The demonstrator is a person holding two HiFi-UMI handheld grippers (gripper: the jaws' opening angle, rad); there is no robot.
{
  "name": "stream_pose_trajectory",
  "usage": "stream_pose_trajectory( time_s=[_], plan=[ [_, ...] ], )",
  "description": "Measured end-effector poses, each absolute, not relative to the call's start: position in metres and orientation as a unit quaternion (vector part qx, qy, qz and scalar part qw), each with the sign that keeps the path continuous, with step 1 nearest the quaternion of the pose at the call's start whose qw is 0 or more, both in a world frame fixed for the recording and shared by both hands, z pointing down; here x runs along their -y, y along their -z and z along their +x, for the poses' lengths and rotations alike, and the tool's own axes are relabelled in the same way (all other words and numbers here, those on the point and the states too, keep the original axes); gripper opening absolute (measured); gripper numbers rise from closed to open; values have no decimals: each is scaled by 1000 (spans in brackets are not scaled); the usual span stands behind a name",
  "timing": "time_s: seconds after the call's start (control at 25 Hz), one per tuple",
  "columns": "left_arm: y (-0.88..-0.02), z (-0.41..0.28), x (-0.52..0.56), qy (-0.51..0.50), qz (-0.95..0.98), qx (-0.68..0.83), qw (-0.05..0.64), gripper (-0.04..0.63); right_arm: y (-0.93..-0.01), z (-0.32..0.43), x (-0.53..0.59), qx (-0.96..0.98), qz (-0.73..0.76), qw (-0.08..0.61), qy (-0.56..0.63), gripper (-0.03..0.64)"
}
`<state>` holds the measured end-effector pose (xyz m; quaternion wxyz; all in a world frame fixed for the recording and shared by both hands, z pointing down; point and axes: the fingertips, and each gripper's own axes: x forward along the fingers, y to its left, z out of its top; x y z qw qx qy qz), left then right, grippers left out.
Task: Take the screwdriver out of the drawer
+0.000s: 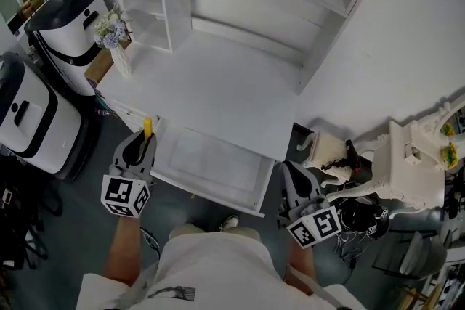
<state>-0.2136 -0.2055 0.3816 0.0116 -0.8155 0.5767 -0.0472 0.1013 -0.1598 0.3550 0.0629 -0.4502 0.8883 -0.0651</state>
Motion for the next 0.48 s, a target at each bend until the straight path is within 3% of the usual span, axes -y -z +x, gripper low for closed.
stream_pose_trajectory(
  time_s=[0.48],
  plan=[
    [-294, -244, 167, -38, -792, -604, 80, 81, -344, 84, 184, -895, -437, 66, 54, 11]
  ],
)
